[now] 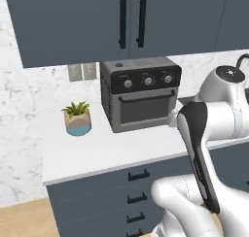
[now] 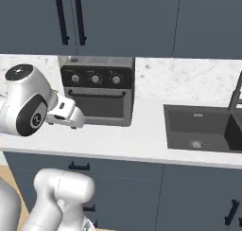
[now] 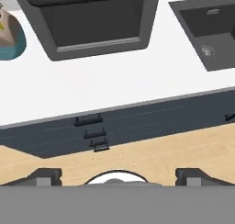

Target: Navigate to the toaster oven.

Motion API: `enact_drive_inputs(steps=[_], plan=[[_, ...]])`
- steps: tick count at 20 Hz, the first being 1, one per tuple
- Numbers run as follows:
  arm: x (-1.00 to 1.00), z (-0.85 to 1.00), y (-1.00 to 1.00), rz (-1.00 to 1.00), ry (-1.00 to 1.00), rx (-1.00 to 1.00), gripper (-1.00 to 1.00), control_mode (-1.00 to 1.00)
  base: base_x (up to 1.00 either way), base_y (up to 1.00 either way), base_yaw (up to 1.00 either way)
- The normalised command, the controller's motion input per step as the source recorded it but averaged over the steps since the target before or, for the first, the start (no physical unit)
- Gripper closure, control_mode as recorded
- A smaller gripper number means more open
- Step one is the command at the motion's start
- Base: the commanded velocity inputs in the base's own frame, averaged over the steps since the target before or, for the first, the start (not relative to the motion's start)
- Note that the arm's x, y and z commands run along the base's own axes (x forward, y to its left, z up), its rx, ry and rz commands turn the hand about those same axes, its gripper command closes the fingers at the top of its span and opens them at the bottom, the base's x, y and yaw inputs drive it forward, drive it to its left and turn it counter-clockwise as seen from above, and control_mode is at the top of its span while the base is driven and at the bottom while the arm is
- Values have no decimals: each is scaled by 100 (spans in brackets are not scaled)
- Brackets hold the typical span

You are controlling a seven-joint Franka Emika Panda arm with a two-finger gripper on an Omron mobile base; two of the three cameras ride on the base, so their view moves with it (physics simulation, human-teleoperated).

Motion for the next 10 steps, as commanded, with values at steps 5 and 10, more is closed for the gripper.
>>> enact_drive_inputs(steps=[5,10], plan=[[0,0,0,0,0,0,-100,100,94,-3,3],[0,0,0,0,0,0,-100,100,84,-78,22]])
